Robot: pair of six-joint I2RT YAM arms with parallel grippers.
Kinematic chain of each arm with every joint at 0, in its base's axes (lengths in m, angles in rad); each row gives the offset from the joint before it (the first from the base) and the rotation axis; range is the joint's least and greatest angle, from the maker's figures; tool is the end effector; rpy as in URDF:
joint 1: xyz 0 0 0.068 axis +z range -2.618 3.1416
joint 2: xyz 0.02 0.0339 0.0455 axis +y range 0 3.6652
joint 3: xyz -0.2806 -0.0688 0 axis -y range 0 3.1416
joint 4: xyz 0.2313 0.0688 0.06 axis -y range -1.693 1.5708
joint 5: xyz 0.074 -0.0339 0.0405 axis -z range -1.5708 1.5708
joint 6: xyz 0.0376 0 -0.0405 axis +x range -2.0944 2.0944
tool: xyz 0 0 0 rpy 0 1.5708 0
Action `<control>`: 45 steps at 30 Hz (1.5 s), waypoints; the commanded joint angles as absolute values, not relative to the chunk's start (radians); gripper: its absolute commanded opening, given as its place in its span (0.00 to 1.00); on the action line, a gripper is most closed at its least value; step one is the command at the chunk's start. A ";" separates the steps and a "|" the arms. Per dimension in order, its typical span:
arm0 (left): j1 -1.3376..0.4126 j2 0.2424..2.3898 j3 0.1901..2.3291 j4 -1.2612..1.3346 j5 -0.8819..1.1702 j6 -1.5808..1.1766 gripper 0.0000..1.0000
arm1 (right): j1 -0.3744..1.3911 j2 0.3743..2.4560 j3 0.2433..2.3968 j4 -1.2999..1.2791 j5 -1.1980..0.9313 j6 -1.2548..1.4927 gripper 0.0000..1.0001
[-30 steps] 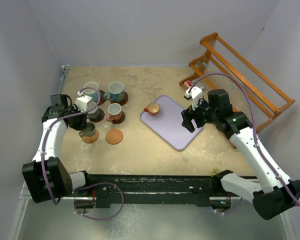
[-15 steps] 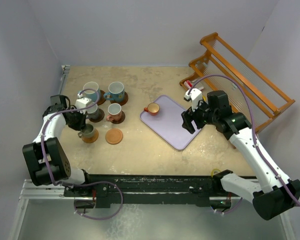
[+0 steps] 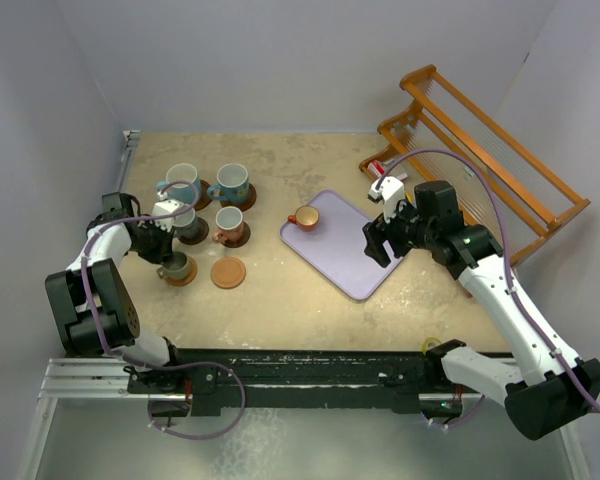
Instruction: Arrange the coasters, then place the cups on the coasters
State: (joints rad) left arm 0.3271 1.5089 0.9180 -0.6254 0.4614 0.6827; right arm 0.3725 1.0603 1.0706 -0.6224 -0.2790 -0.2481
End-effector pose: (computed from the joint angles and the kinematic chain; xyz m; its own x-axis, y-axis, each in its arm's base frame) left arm 0.2568 0.0695 0.2136 -0.7782 0.3325 -0.5327 0.4506 0.8865 -0.1049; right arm 0.1860 0.0838 0.3574 -0.3813 -0.4025 -0.8322 -0.6741 0.7371 -0.0476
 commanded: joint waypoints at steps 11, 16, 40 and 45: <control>0.335 1.473 0.894 -0.592 0.488 0.752 0.10 | 0.368 1.063 1.058 -0.591 -0.290 -0.267 0.78; 0.335 1.456 0.878 -0.593 0.477 0.755 0.14 | 0.367 1.063 1.055 -0.591 -0.293 -0.267 0.78; 0.333 1.192 0.950 -0.719 0.454 0.691 0.39 | 0.367 1.147 1.115 -0.564 -0.336 -0.282 0.78; 0.333 1.139 0.989 -0.739 0.504 0.620 0.47 | 0.369 1.229 1.168 -0.537 -0.359 -0.254 0.78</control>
